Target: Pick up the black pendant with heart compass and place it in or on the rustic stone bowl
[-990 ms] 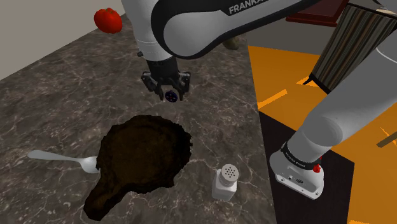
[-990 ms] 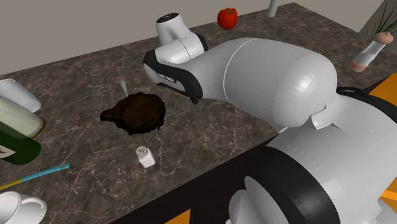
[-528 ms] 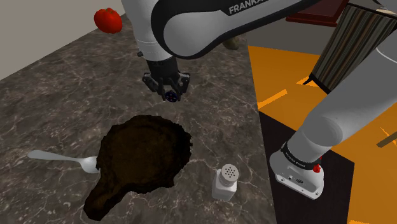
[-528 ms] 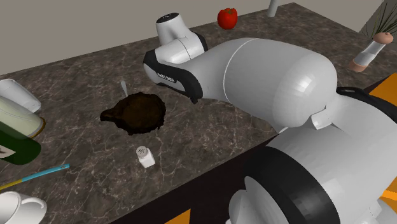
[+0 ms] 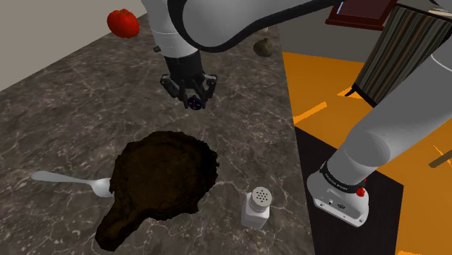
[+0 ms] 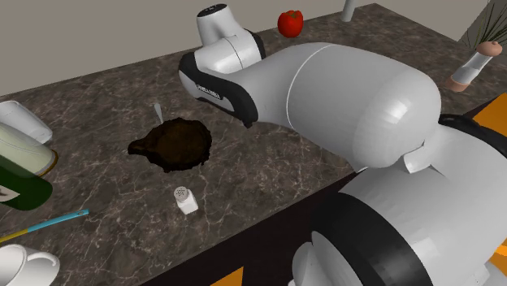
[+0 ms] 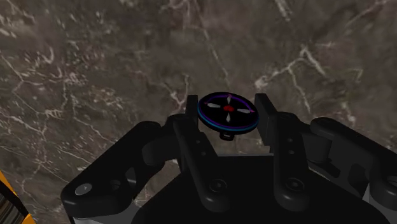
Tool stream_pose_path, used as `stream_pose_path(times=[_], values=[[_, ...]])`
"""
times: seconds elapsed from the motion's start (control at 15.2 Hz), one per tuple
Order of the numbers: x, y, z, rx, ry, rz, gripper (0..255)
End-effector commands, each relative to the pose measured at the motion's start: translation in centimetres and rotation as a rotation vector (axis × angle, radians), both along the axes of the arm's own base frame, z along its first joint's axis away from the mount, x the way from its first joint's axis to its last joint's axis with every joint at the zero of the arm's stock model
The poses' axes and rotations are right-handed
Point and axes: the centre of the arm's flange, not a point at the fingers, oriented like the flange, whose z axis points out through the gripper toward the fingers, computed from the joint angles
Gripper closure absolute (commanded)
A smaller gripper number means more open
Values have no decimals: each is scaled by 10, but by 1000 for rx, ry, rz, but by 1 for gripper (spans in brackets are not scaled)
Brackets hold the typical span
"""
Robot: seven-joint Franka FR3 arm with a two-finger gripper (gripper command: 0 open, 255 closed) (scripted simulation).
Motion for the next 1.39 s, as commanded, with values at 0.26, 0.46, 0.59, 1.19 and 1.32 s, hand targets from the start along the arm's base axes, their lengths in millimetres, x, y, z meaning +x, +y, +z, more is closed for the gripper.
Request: stream_pose_path(times=[0.26,0.46,0.59,1.19,1.32], values=[[1,0,33,0,0,0,255],[1,0,49,0,0,0,255],[1,0,59,0,0,0,255],[1,0,107,0,0,0,255],[1,0,117,0,0,0,255]])
